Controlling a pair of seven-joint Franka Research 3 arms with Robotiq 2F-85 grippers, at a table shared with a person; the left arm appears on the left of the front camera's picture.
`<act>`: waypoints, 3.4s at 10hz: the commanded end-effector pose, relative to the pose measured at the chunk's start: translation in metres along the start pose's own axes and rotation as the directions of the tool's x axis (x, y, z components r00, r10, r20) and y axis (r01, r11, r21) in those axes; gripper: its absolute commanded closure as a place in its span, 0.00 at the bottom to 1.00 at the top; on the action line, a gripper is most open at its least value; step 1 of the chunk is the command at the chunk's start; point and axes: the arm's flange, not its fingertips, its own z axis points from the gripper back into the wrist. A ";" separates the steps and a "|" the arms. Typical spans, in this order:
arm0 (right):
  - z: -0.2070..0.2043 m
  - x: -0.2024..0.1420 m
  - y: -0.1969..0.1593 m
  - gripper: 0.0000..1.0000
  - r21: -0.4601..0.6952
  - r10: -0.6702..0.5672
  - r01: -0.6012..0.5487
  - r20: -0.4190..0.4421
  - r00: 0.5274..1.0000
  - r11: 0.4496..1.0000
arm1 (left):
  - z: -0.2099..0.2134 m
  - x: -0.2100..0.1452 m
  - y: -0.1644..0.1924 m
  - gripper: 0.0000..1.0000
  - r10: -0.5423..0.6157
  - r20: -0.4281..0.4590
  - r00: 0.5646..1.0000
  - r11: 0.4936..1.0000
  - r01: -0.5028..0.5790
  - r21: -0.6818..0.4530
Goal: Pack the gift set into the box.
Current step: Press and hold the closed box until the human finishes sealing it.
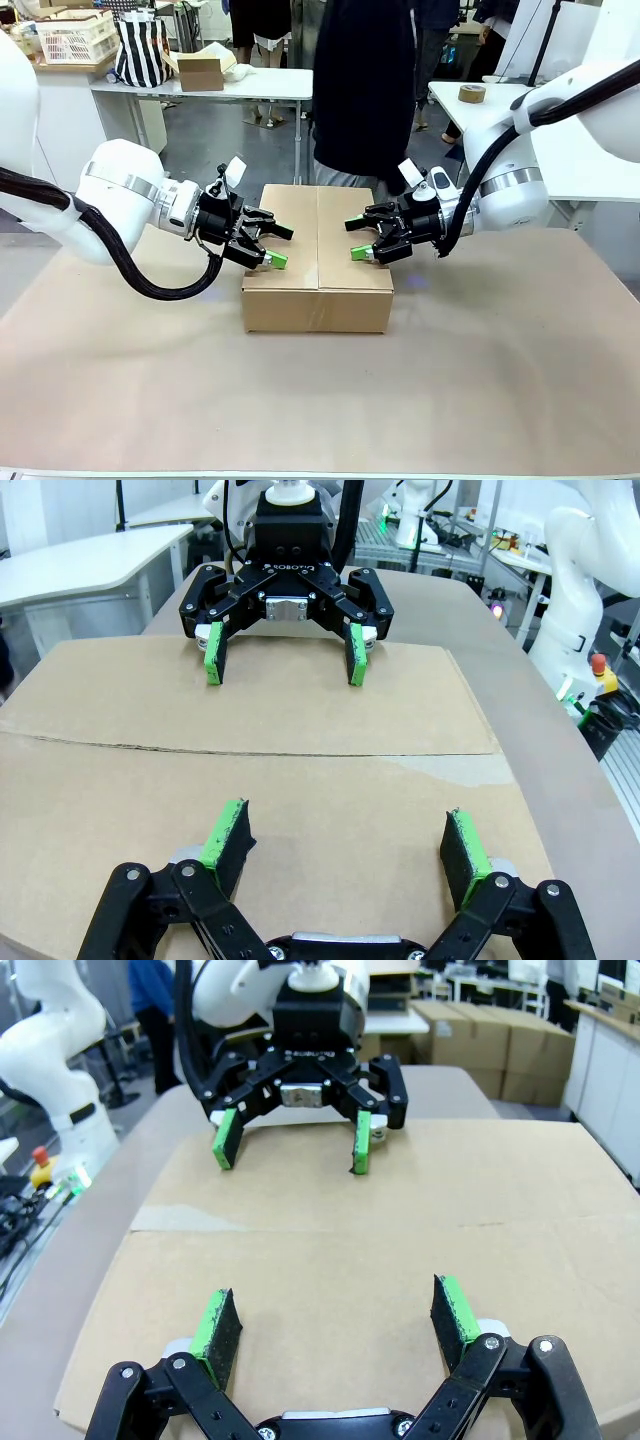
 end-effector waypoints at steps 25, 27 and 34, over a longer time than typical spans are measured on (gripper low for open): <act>0.001 -0.003 0.002 0.00 -0.011 -0.010 0.010 -0.004 1.000 1.000 | -0.001 -0.004 -0.001 0.00 0.006 -0.007 1.000 1.000 -0.006 0.001; 0.001 -0.003 0.002 0.00 -0.011 -0.010 0.010 -0.004 1.000 1.000 | -0.001 -0.004 -0.001 0.00 0.006 -0.007 1.000 1.000 -0.006 0.001; 0.001 -0.003 0.002 0.00 -0.011 -0.010 0.010 -0.004 1.000 1.000 | -0.001 -0.004 -0.001 0.00 0.006 -0.007 1.000 1.000 -0.006 0.001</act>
